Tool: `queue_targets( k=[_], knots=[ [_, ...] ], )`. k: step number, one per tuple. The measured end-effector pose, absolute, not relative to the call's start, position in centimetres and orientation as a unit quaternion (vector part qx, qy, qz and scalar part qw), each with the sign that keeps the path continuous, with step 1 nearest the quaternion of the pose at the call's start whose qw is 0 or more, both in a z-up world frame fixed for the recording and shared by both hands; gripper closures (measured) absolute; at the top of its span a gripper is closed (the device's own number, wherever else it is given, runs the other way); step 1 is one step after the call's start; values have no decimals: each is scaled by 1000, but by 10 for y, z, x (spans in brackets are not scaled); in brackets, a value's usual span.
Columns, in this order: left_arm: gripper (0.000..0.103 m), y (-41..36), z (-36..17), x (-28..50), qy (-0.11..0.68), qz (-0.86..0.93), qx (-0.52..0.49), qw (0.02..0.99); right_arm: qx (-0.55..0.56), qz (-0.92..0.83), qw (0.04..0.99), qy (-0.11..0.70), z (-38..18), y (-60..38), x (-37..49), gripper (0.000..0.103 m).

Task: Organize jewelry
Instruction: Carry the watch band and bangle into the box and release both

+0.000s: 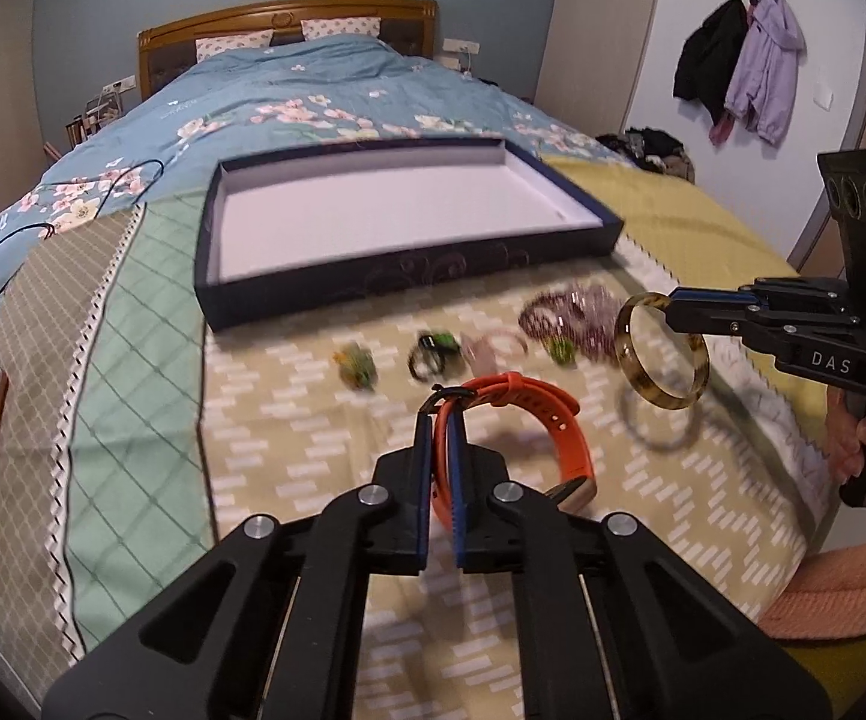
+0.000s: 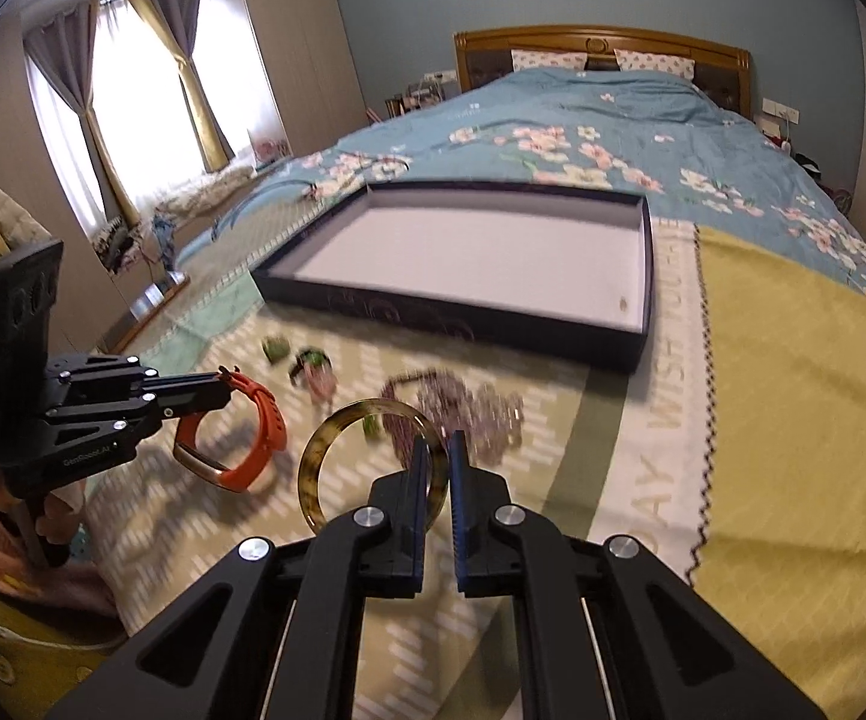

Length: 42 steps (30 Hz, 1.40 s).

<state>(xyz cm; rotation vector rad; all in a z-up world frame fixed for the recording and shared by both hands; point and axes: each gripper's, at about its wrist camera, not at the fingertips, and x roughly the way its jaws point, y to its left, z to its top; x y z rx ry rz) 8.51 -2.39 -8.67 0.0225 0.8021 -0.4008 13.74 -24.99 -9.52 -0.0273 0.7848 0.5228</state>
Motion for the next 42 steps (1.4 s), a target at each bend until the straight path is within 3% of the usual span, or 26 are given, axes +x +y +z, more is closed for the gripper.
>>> queue_targets(
  k=[17,42],
  knots=[
    [97,-1,-15,189,328,-158,1,931,-29,225,919,321,-45,-234,249,97],
    [97,-9,-65,358,399,-128,3,908,-36,161,896,413,-97,-210,378,97]
  ],
)
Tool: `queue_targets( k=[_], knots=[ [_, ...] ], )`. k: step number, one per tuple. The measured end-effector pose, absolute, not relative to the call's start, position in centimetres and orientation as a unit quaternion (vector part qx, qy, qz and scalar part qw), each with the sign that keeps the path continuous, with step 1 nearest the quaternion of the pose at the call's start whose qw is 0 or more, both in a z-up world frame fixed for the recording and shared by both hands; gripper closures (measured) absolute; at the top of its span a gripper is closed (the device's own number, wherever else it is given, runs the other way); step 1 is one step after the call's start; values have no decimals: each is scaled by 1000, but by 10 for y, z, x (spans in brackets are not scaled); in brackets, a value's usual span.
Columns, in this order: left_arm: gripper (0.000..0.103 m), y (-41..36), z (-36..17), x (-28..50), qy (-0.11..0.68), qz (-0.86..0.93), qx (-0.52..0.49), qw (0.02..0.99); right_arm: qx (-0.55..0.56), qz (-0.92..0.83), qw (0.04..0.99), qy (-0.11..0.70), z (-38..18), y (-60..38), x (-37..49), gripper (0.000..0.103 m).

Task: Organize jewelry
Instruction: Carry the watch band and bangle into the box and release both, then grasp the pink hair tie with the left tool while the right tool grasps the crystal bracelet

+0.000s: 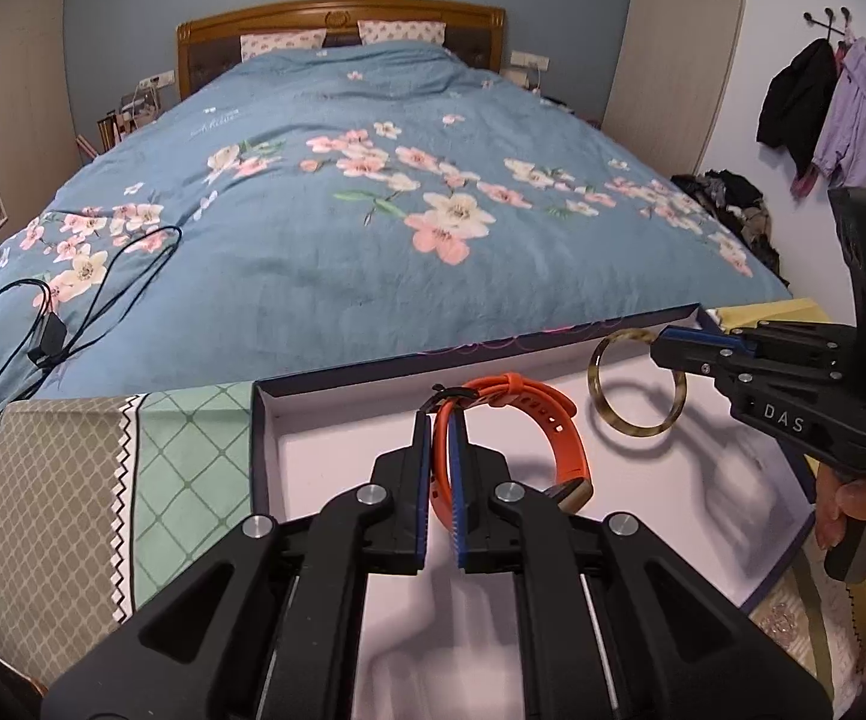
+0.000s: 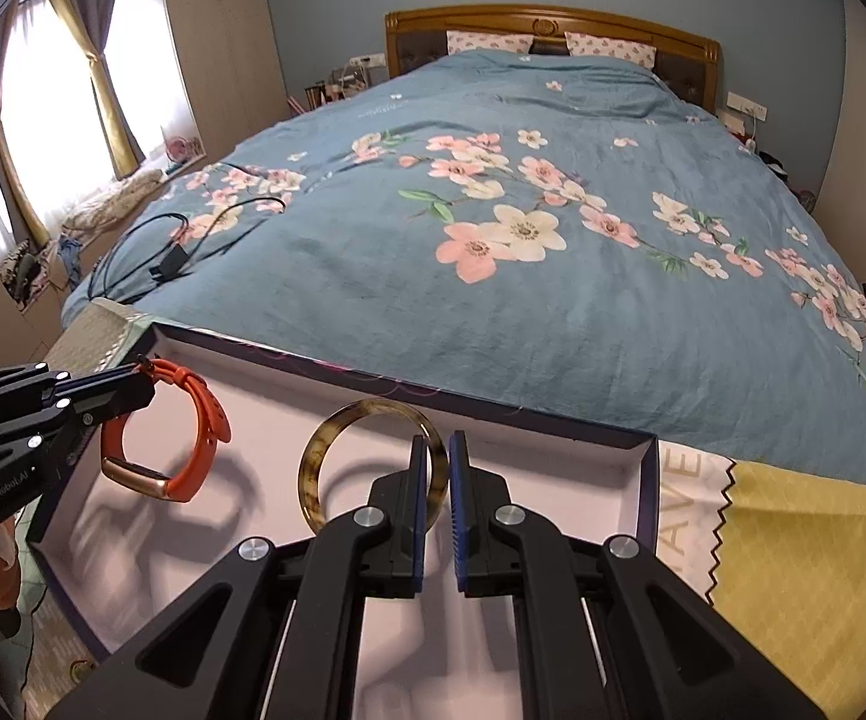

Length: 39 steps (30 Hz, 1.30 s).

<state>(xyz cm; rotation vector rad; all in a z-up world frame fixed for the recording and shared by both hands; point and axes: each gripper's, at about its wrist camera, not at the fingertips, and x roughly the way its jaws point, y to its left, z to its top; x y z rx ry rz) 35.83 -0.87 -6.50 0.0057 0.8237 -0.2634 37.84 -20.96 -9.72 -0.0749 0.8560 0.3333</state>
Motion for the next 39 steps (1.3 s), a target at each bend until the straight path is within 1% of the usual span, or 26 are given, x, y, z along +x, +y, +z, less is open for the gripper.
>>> queue_targets(
  k=[11,14,16,17,19,21,22,23,24,26,28,32,36,39],
  knots=[
    [96,-19,-79,386,431,-119,18,894,-16,151,881,448,-106,-211,397,96],
    [95,-19,-85,396,450,-106,17,887,-10,142,885,443,-106,-213,398,95],
    [95,-17,-88,398,457,-108,8,883,-8,137,889,436,-103,-214,396,90],
    [93,-15,-88,398,458,-112,1,882,-6,136,892,431,-101,-215,394,84],
    [90,-11,-85,397,449,-111,-5,887,-5,137,899,415,-94,-217,386,83],
    [79,-7,-78,390,429,-107,-6,897,-8,142,906,399,-85,-219,375,82],
    [76,-6,-73,384,417,-103,-5,903,-10,148,910,388,-79,-220,368,81],
    [69,-5,-68,377,403,-101,-3,909,-12,156,915,373,-72,-222,357,78],
    [62,-4,-60,367,384,-98,0,918,-11,165,918,361,-66,-224,347,72],
    [59,-1,-48,345,354,-94,8,931,-15,182,924,336,-55,-228,324,65],
    [53,3,-36,319,327,-90,18,941,-31,186,928,321,-51,-231,304,65],
    [52,10,-27,275,301,-93,28,949,-44,212,925,312,-53,-239,259,65],
    [51,16,-29,229,292,-100,27,951,-70,212,918,328,-67,-244,227,65],
    [51,17,-37,201,288,-95,37,952,-66,222,910,343,-79,-249,208,65]
  ],
)
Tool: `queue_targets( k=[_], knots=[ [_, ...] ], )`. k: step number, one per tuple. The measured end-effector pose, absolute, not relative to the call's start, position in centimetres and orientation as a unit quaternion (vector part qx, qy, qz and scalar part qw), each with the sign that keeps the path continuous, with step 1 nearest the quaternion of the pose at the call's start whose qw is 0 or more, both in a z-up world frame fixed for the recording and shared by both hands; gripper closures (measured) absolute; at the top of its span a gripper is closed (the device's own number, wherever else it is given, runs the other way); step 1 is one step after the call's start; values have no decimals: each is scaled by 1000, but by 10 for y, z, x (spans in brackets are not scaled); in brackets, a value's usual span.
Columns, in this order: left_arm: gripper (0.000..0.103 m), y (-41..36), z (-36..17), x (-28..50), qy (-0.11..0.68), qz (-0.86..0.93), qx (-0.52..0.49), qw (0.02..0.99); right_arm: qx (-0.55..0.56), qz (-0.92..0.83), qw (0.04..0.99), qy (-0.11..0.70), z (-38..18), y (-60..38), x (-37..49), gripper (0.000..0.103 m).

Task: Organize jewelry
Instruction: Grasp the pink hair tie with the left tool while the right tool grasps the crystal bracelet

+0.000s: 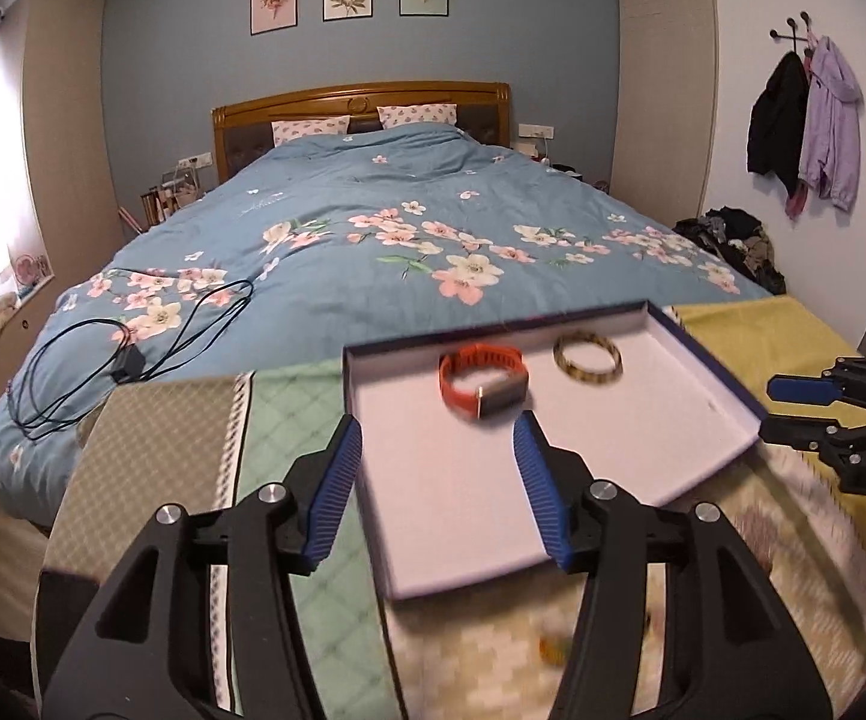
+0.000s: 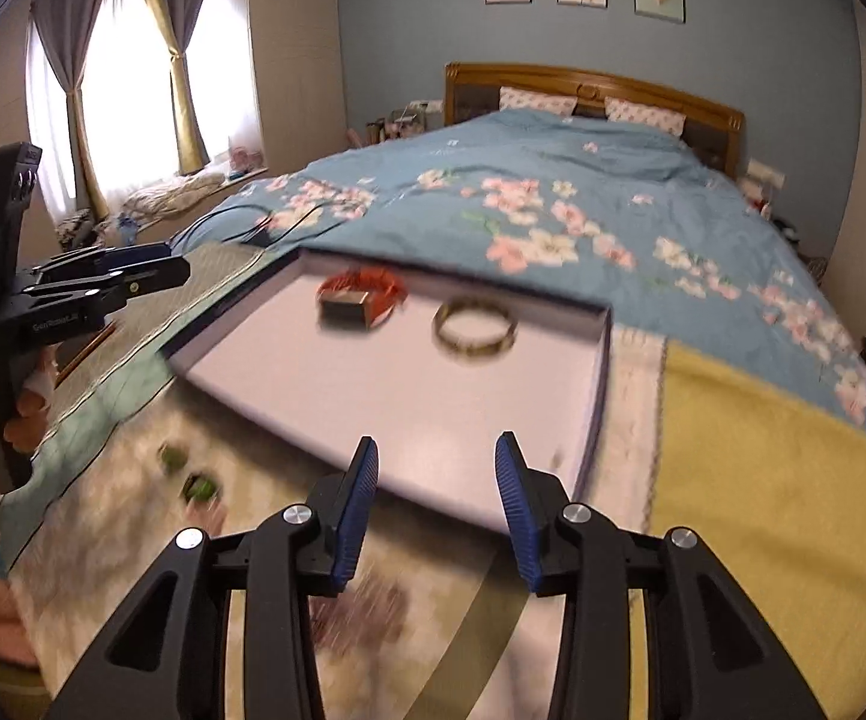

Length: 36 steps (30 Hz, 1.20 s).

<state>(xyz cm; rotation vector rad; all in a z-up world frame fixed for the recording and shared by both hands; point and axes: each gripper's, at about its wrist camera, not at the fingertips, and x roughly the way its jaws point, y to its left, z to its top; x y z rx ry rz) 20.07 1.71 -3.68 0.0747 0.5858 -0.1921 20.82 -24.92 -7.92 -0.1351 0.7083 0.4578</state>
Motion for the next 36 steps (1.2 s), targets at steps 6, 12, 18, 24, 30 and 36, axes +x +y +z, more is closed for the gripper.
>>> queue_targets(
  k=[6,12,18,24,30,36],
  knots=[
    [50,10,-51,158,293,-123,24,948,-84,253,894,361,-99,-236,180,65],
    [49,-3,-59,135,291,-136,24,947,-98,261,887,368,-112,-223,178,65],
    [49,-12,-67,127,298,-153,25,942,-102,259,883,378,-117,-222,181,76],
    [49,-17,-71,121,303,-169,20,938,-109,260,882,378,-116,-222,181,94],
    [49,-24,-72,117,304,-188,25,934,-94,263,886,369,-112,-225,178,95],
    [49,-39,-73,111,307,-222,36,925,-60,266,894,355,-98,-237,171,95]
  ],
)
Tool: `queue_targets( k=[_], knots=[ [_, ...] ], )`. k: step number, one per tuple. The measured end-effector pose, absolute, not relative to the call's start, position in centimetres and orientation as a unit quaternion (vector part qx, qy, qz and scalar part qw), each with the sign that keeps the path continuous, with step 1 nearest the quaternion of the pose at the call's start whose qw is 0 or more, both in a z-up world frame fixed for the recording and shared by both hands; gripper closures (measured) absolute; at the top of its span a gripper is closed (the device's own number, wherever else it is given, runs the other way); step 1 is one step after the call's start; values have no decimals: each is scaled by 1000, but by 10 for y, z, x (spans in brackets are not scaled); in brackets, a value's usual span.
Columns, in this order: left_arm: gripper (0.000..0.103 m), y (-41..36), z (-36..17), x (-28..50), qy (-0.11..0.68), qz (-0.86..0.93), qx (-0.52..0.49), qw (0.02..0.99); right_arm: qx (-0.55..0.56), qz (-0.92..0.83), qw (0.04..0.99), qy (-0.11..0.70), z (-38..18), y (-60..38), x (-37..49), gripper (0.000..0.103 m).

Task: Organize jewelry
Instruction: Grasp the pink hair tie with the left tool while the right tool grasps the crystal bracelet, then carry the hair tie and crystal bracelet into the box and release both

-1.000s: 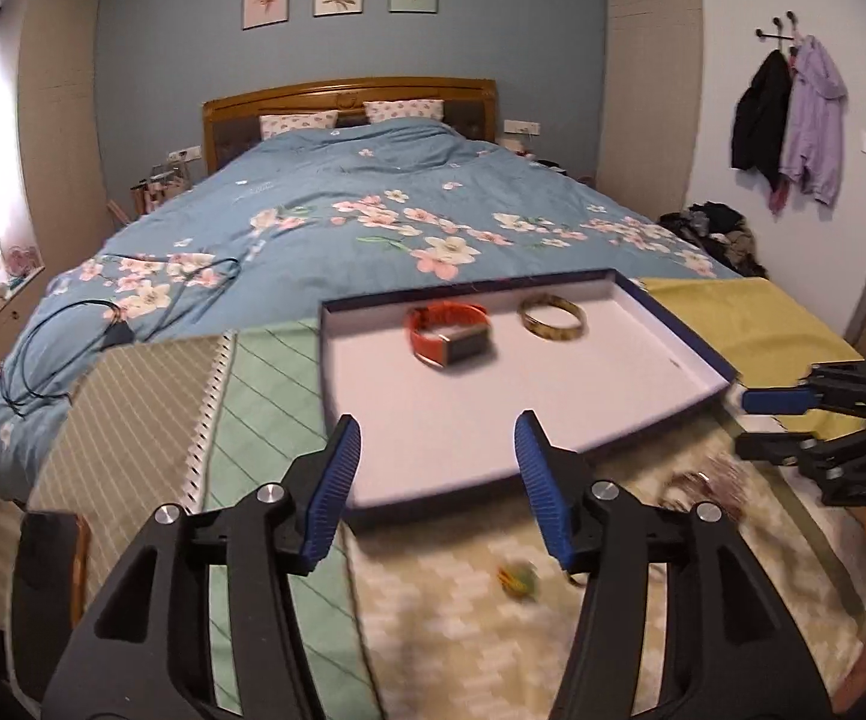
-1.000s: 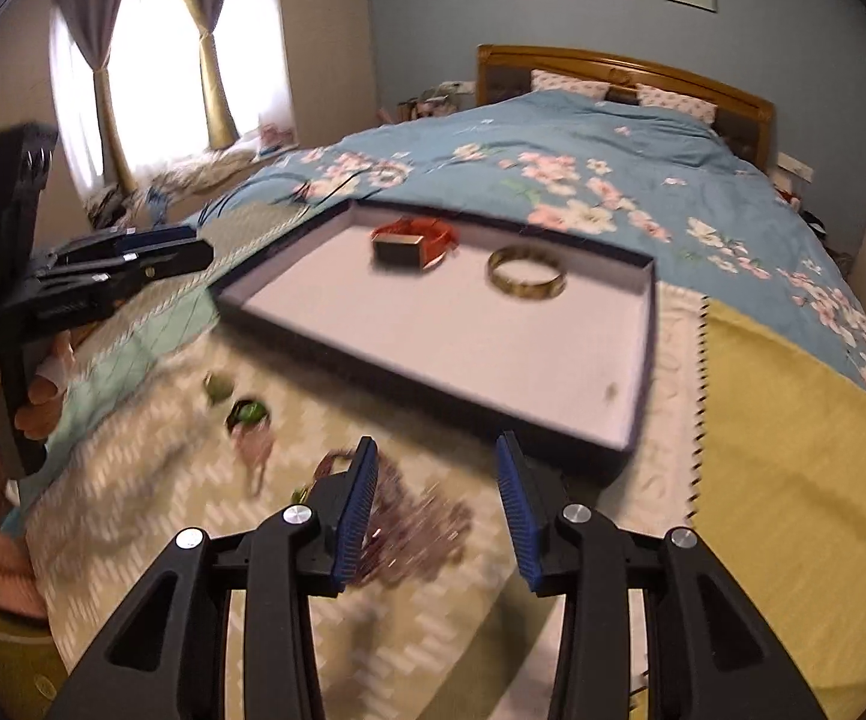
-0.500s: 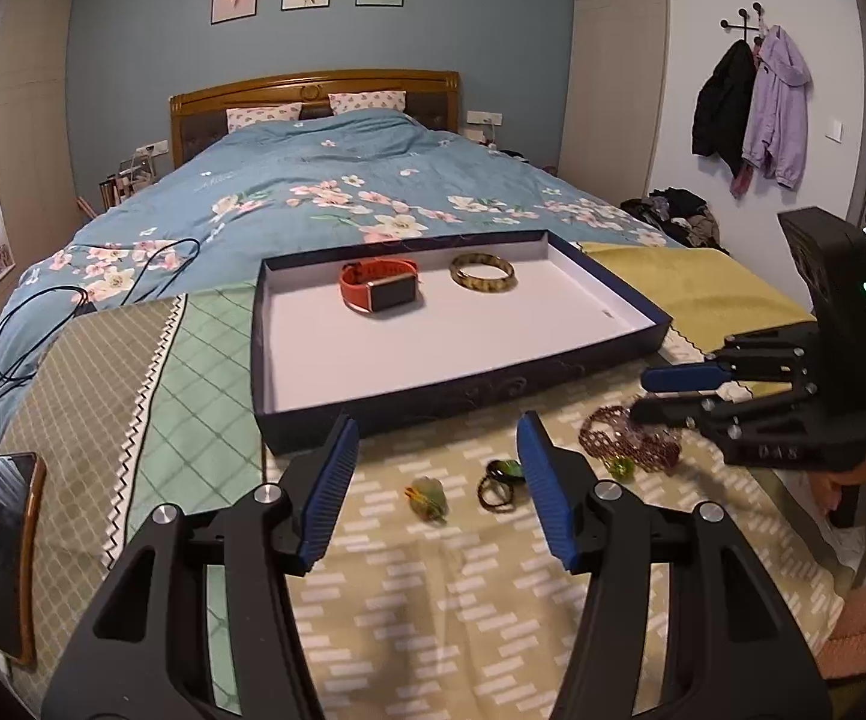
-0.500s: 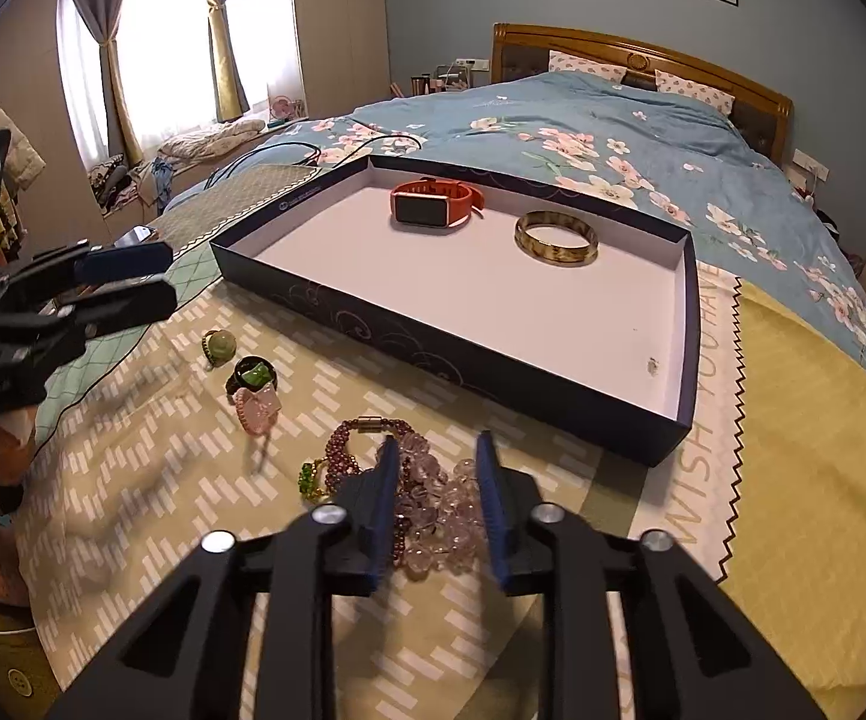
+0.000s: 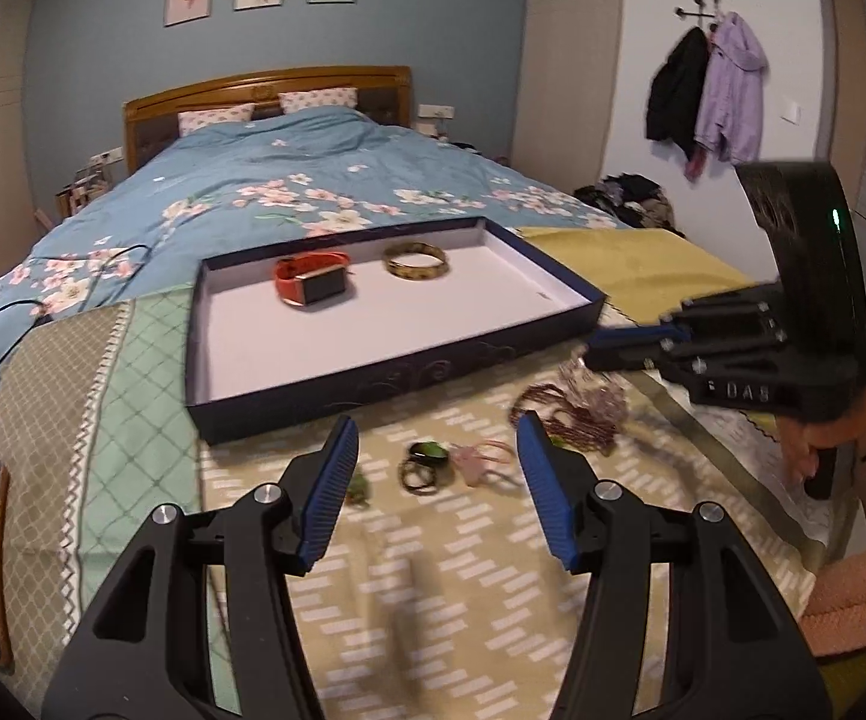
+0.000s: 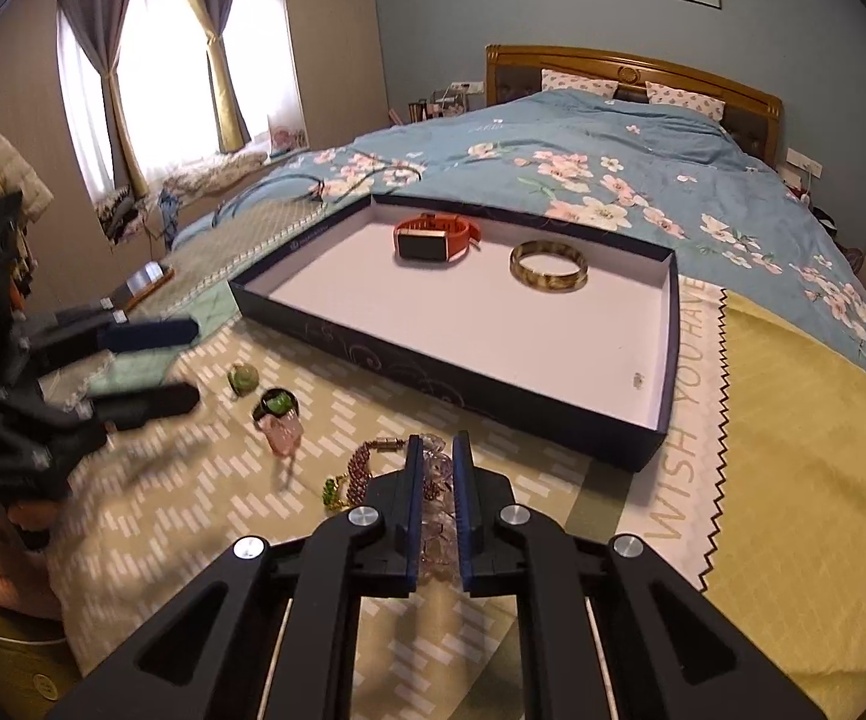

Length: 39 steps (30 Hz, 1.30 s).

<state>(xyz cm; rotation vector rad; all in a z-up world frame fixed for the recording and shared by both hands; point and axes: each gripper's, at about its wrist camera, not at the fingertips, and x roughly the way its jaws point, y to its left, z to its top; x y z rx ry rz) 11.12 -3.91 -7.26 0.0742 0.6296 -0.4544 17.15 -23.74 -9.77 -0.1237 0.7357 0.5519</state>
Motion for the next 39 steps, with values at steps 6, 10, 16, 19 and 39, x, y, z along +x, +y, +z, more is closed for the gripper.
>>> queue_targets(
  k=[6,10,16,19,39],
  knots=[
    [51,-53,-77,113,325,-251,32,911,-44,262,901,343,-88,-244,168,95],
    [54,-59,-81,121,344,-268,17,900,-35,260,904,338,-85,-247,167,95],
    [63,-68,-96,144,390,-260,6,883,-27,260,904,338,-87,-247,168,95],
    [68,-71,-104,153,415,-254,5,874,-23,262,903,339,-88,-248,169,95],
    [79,-62,-105,165,421,-248,-15,872,-4,270,903,333,-85,-249,169,95]
  ],
)
